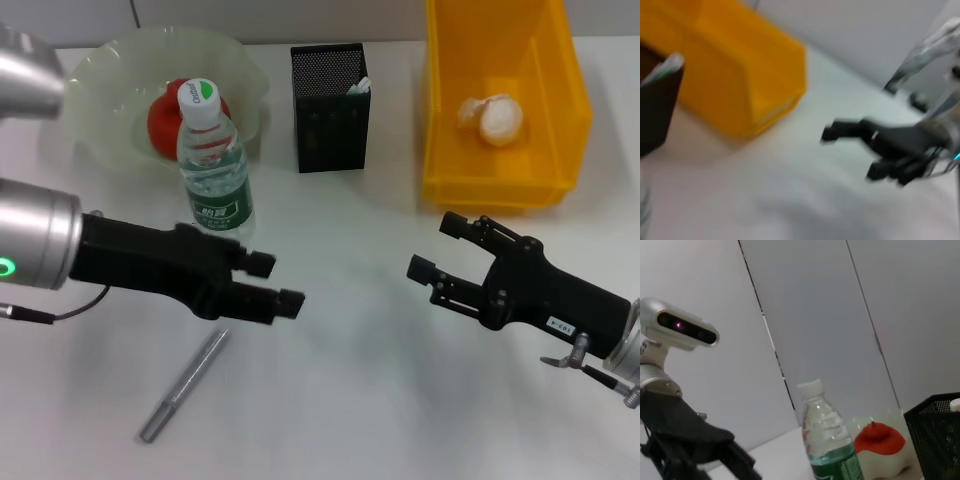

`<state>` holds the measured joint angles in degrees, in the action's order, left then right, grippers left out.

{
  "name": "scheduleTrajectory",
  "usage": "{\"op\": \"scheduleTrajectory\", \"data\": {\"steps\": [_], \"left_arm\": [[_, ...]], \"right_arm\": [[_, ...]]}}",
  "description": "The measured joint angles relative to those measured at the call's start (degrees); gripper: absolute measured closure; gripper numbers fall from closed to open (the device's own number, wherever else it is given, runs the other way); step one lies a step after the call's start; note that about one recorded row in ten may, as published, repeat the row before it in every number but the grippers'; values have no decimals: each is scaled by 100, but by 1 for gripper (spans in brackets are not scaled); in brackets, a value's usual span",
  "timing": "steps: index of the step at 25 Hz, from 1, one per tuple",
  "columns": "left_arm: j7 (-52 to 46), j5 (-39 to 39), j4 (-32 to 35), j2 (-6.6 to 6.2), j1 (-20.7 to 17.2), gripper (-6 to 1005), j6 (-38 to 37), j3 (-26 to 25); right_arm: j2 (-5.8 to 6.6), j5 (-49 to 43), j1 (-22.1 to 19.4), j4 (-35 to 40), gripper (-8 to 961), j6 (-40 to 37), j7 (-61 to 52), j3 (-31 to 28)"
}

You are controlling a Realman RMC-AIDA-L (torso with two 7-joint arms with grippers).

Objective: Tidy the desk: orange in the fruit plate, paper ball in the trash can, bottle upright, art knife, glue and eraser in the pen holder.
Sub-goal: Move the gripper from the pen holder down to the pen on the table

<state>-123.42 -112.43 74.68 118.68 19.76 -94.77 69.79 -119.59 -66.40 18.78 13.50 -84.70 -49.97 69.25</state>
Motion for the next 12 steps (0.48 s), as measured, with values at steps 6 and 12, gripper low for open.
{"op": "scheduleTrajectory", "data": {"steps": [6,12], "left_arm": [[-1233,-1208,826,0,67,318,234,807],[-2448,-2178,1182,8,206,317,330,1988]], "right_arm": [[-5,5,81,-14,129,161,1,0],[-11,18,186,-43,129,220,-49,-3]]}}
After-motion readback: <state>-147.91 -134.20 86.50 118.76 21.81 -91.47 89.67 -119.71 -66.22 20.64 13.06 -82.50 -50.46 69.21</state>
